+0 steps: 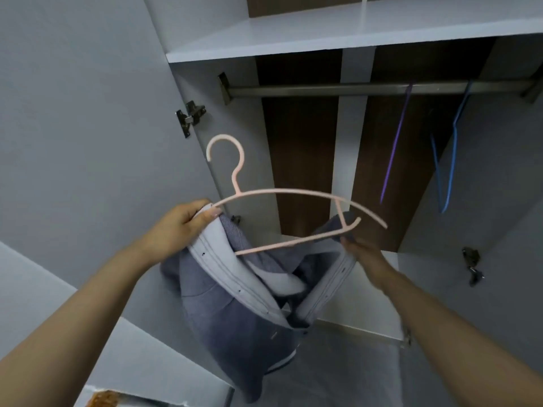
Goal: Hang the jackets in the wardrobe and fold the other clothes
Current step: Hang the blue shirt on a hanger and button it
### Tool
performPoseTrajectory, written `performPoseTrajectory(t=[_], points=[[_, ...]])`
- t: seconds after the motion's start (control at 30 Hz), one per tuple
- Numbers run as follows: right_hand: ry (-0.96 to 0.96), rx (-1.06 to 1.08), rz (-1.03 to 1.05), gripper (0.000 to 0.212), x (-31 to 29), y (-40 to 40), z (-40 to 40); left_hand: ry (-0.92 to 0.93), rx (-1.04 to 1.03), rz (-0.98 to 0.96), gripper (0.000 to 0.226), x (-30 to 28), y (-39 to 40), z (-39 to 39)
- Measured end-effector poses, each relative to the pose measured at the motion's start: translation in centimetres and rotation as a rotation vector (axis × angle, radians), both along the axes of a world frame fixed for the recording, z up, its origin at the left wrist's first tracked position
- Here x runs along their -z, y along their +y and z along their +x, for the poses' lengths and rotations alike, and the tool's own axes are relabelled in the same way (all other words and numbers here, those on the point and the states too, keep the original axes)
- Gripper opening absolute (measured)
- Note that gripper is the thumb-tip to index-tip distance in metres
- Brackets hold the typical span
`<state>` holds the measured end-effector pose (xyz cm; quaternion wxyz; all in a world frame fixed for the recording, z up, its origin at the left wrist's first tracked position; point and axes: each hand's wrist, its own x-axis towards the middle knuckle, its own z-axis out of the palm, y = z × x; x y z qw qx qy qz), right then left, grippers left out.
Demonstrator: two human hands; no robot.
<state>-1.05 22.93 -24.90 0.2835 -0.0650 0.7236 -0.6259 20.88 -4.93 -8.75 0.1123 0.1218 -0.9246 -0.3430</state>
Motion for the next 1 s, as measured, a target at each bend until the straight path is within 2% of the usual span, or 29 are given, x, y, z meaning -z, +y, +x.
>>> performPoseTrajectory(t=[0.13,0.23,0.4,0.5,0.57,0.67,0.73,0.87,1.0], points=[[0.078,0.039,-0.012,0.013,-6.2,1.7,-2.7,-0.072,0.074,-0.12,0.047,0.9,0.0,0.1],[0.148,0.051,-0.004,0.016,-10.6,2.2,-3.0,-0.097,0.079,-0.251,0.053,1.1,0.7,-0.4],[0.4,0.03,0.22,0.021,-15.5,2.1,-1.2,-0.093,-0.008,-0.512,0.046,1.8,3.9,-2.0],[0.553,0.016,0.312,0.022,-17.8,2.0,0.6,-0.101,-0.072,-0.559,0.048,1.7,5.5,-3.3],[0.627,-0.099,0.329,0.023,-19.3,1.9,2.1,0.004,-0.064,-0.505,0.046,1.0,6.0,-4.2],[0.907,-0.297,0.319,0.02,-21.2,2.3,3.7,0.284,0.049,-0.285,0.043,-0.8,5.8,-5.4],[0.968,-0.333,0.264,0.017,-22.6,2.9,4.1,0.401,0.117,-0.228,0.038,-2.6,5.3,-6.4],[0.861,-0.255,0.009,0.025,-26.4,2.8,4.0,0.53,0.177,-0.083,0.016,-7.5,4.2,-9.1],[1.016,-0.034,-0.097,0.028,-31.0,1.4,3.0,0.665,0.216,-0.087,0.021,-13.6,3.7,-12.0]])
